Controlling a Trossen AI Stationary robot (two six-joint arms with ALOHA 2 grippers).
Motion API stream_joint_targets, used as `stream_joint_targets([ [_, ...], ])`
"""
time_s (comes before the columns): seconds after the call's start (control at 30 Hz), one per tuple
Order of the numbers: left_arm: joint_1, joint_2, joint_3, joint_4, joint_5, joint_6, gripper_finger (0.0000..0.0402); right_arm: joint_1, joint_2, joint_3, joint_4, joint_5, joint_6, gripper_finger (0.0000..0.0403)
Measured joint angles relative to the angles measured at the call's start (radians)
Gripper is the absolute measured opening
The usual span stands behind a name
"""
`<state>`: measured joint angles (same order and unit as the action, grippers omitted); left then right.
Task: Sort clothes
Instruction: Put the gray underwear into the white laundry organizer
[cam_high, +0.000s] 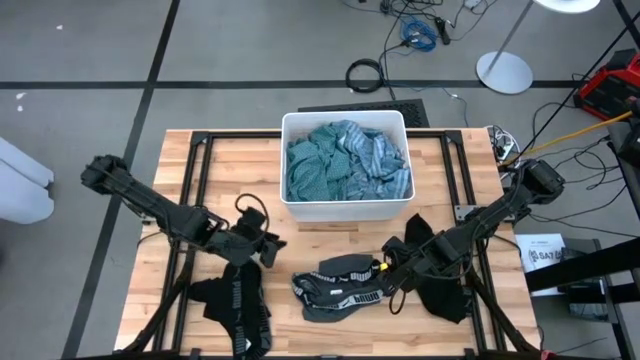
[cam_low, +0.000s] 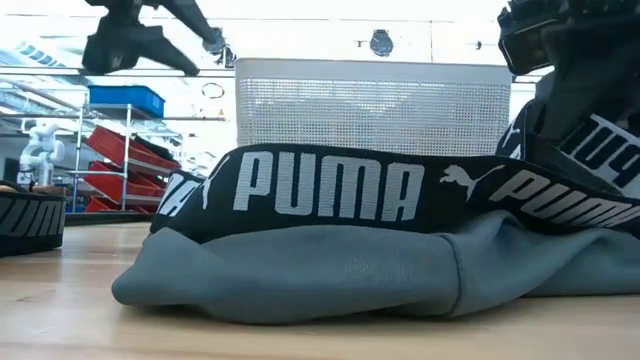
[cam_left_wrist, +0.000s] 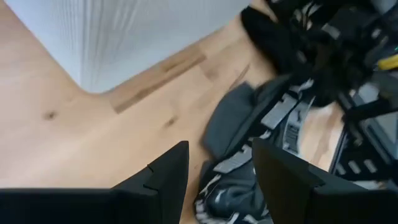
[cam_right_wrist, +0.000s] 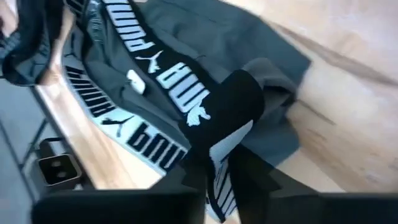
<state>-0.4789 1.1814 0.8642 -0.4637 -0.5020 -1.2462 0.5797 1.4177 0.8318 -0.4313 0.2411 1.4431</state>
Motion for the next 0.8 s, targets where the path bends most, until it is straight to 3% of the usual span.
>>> stream_joint_targets([
  [0.27,0.000,-0.007,0.000,0.029,-0.012,0.032,0.0185,-0.006,0.036,0.000,-0.055,-0.013,0.040,0.0177],
  [0.43,0.000,-0.007,0.000,0.039,-0.012,0.050,0.0185,-0.023,0.129,0.000,0.016,-0.059,0.012,0.0235],
  [0.63,0.000,-0.006,0.000,0.039,-0.012,0.057,0.0185,-0.051,0.245,0.004,0.052,-0.061,0.034,0.0248],
  [0.8,0.000,-0.006,0.000,0.040,-0.012,0.058,0.0185,-0.068,0.301,0.023,0.077,-0.046,0.026,0.0215],
])
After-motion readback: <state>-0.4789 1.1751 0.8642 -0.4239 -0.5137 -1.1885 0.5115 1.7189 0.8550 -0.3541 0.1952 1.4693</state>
